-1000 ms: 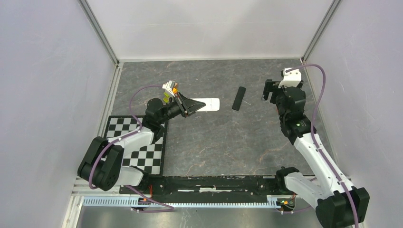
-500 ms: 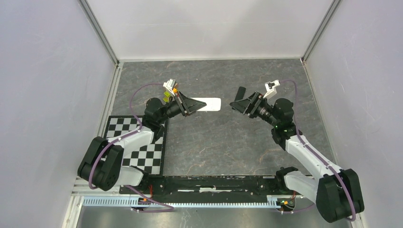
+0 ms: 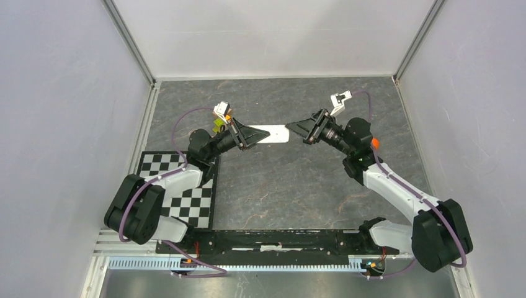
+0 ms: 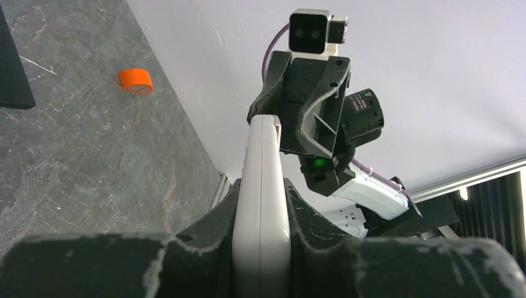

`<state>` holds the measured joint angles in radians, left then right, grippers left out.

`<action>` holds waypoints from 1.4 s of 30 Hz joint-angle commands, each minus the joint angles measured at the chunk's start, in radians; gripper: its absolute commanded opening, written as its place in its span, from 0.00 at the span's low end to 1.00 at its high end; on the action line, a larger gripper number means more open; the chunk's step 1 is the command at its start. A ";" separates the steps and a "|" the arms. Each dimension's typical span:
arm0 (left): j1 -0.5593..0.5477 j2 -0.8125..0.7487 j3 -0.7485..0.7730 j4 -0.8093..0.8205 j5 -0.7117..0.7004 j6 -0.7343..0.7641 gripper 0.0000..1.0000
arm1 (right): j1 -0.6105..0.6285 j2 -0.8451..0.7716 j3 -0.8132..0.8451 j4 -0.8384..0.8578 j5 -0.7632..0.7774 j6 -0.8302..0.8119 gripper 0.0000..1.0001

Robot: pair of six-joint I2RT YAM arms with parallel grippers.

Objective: Load the batteries into the remote control

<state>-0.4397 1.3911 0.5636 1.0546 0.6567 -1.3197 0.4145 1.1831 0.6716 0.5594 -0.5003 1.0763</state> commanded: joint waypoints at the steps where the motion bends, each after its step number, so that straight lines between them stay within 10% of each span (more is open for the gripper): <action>1: 0.001 -0.008 0.011 0.092 0.017 -0.030 0.02 | 0.014 0.023 0.072 -0.028 0.047 -0.032 0.39; 13: 0.001 -0.010 0.012 0.099 0.005 -0.049 0.02 | 0.032 0.026 0.130 -0.192 0.037 -0.147 0.24; 27: 0.001 0.021 -0.010 0.114 -0.052 -0.127 0.02 | 0.043 0.015 0.098 -0.149 0.054 -0.138 0.56; 42: 0.000 0.043 -0.005 0.128 -0.071 -0.118 0.02 | 0.050 0.014 0.119 -0.233 -0.034 -0.178 0.34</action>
<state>-0.4389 1.4338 0.5495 1.1049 0.6117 -1.4128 0.4564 1.2163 0.7712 0.3313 -0.4911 0.9215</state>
